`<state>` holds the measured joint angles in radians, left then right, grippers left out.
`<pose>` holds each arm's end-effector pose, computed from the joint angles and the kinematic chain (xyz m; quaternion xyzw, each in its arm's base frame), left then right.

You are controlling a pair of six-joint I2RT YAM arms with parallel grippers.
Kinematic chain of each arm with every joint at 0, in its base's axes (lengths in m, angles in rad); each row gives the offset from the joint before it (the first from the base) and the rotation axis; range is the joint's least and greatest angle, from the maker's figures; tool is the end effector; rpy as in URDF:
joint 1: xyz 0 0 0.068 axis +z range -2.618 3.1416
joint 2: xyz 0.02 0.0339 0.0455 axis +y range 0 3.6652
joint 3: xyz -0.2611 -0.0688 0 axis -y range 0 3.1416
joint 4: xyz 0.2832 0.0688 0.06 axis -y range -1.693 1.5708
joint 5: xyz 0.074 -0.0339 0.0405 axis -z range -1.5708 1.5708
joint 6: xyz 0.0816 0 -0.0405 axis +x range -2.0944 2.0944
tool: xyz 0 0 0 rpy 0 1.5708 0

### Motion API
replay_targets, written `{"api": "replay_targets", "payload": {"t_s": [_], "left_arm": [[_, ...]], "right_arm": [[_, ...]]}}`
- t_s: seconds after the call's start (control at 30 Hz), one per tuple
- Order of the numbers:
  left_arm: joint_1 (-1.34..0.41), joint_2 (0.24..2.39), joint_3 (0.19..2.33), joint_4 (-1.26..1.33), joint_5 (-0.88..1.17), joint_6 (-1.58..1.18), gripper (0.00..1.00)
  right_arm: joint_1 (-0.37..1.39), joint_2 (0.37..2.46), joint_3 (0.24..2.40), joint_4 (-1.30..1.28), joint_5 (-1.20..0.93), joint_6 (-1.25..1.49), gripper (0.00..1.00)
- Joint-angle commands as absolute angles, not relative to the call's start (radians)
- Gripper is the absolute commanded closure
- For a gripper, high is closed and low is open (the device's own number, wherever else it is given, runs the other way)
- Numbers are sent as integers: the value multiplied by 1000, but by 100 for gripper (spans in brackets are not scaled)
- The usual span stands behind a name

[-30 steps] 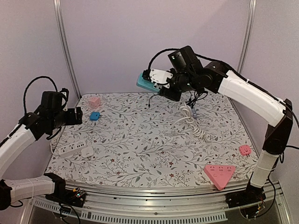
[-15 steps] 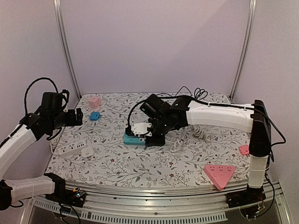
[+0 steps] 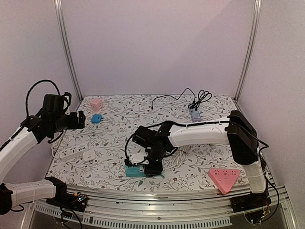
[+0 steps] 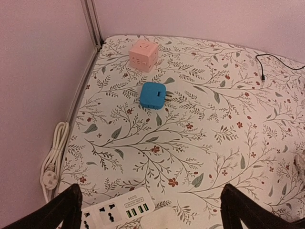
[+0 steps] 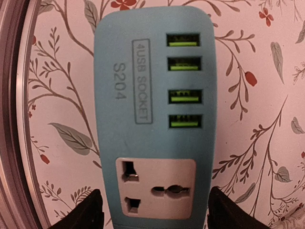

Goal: Insert the plug
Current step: Place the socket at the center of the board, then pick up the plug from the corner of the board.

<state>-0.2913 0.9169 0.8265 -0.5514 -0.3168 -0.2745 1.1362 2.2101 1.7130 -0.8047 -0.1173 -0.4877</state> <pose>0.2659 -0.0532 0.2642 -0.0632 0.8834 0.0119 0.4641 0.1996 0.4526 0.0913 -0.7232 0.6750 0.0977 0.1084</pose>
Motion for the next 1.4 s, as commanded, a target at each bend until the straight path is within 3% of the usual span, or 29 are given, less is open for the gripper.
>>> {"api": "replay_targets", "payload": {"t_s": [0.0,0.37,0.63,0.87,1.07,1.27,1.37], "left_arm": [[-278,929,813,-537,-293,-272,1],[-275,975,828,-534,-247,-264,0],[-272,1054,892,-567,-129,-232,0],[-269,1176,1008,-611,-120,-227,1],[-256,1444,1271,-513,-185,-227,1],[-195,1897,1753,-635,-294,-248,0],[-142,2074,1941,-669,-249,-272,0]], "right_arm": [[1132,2191,1711,-787,-116,-493,2],[1093,1882,1590,-554,-170,-423,1],[825,1772,1545,-510,-132,83,2],[570,1658,1335,-508,-54,417,5],[555,1555,1264,-512,60,368,5],[556,1507,1244,-538,75,343,5],[556,1481,1225,-557,90,322,5]]}}
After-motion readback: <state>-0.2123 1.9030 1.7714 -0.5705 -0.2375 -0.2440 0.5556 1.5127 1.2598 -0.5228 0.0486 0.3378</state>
